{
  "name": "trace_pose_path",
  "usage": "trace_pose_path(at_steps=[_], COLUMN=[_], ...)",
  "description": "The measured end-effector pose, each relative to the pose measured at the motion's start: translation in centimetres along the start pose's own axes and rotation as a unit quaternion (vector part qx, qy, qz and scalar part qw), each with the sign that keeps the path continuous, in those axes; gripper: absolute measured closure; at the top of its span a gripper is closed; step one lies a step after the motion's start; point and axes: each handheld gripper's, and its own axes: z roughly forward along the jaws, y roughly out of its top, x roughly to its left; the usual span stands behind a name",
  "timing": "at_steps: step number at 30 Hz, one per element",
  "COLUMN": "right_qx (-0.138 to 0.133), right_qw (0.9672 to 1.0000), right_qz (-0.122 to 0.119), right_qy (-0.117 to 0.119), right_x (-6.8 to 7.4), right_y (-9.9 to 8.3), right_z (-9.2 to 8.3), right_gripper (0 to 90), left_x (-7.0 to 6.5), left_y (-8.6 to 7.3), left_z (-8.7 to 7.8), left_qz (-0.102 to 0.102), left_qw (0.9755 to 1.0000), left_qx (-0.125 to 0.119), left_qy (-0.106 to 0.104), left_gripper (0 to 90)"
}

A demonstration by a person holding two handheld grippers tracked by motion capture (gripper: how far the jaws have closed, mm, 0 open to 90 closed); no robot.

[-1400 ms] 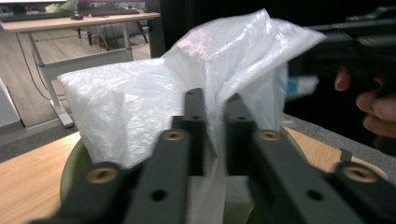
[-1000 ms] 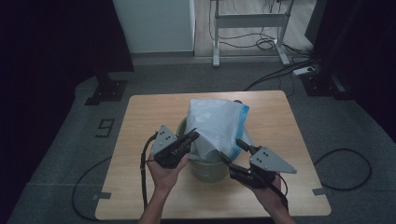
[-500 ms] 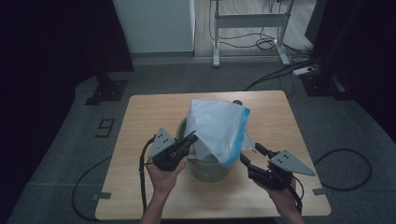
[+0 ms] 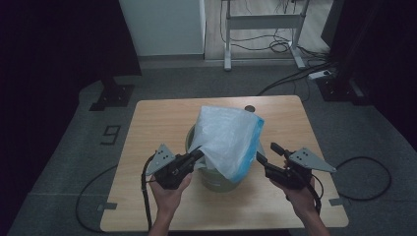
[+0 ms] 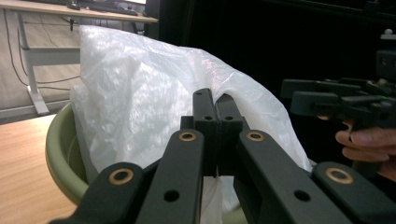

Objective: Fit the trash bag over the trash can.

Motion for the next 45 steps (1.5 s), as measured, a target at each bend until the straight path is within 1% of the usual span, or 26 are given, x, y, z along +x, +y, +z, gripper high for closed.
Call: trace_pose_path(at_steps=[4,6,8,10,11,12,14,17,22,23,27,29,32,34,36,39,41,45], right_qx=[0.004,0.007,0.011,0.017,0.019,0.022,0.027,0.03,0.027,0.026,0.03,0.032,0.039,0.043,0.045,0.047,0.047,0.046], right_qw=[0.9999,0.9999,0.9998,0.9995,0.9994,0.9993,0.9987,0.9985,0.9984,0.9983,0.9982,0.9982,0.9979,0.9969,0.9961,0.9955,0.9955,0.9962], right_qz=[0.005,0.006,0.009,0.02,0.022,0.023,0.035,0.038,0.045,0.049,0.051,0.049,0.051,0.066,0.075,0.082,0.082,0.073], right_qy=[-0.01,-0.012,-0.012,-0.015,-0.017,-0.021,-0.023,-0.025,-0.021,-0.018,0.005,0.009,0.004,-0.006,-0.013,-0.004,0.0,-0.005], right_x=[-0.1,-0.1,-0.3,-0.6,-0.7,-0.8,-1.0,-1.1,-1.2,-1.0,-0.4,-0.1,0.0,-0.1,-0.3,-0.2,0.0,0.2], right_y=[-0.1,-0.1,-0.2,-0.1,-0.1,-0.1,-0.4,-0.7,-0.6,-0.7,-1.0,-0.9,-0.9,-1.0,-1.2,-1.4,-1.4,-1.1], right_z=[0.0,0.2,0.4,1.0,1.2,1.4,1.6,1.7,1.9,1.9,2.3,2.6,3.0,3.3,3.5,3.7,3.8,4.1], right_gripper=[38.2,38.2,38.2,38.1,38.2,38.5,38.5,38.1,37.5,37.3,36.5,36.0,34.4,32.9,32.6,33.1,33.4,37.6], left_x=[0.3,0.5,0.8,0.9,1.0,1.2,1.3,1.4,1.3,1.3,1.2,1.2,1.1,1.2,1.3,1.2,1.1,1.2], left_y=[-0.7,-1.0,-1.2,-1.3,-1.4,-1.6,-1.8,-2.2,-2.6,-2.7,-3.2,-3.4,-3.5,-3.5,-3.6,-3.6,-3.5,-3.6], left_z=[-0.6,-0.7,-0.8,-0.9,-1.0,-1.1,-1.2,-1.1,-0.9,-0.8,-0.5,-0.4,-0.6,-0.7,-0.7,-0.8,-0.8,-0.8], left_qz=[-0.014,-0.019,-0.029,-0.029,-0.028,-0.032,-0.039,-0.042,-0.038,-0.038,-0.042,-0.044,-0.045,-0.046,-0.046,-0.041,-0.04,-0.04], left_qw=[0.9999,0.9998,0.9995,0.9995,0.9996,0.9994,0.9991,0.999,0.9992,0.9993,0.9991,0.999,0.999,0.9989,0.9989,0.9991,0.9992,0.9992], left_qx=[-0.005,-0.006,-0.008,-0.009,-0.01,-0.015,-0.017,-0.015,-0.008,-0.006,0.005,0.006,0.005,0.007,0.007,0.01,0.009,0.01], left_qy=[-0.001,0.0,-0.003,0.0,0.002,0.002,0.001,-0.001,0.0,-0.001,-0.003,-0.004,-0.002,-0.002,0.001,0.003,0.003,0.003], left_gripper=[89.6,89.5,89.4,89.2,89.1,89.0,88.8,88.4,88.0,88.0,87.9,87.5,87.1,87.1,86.9,86.8,86.8,86.8])
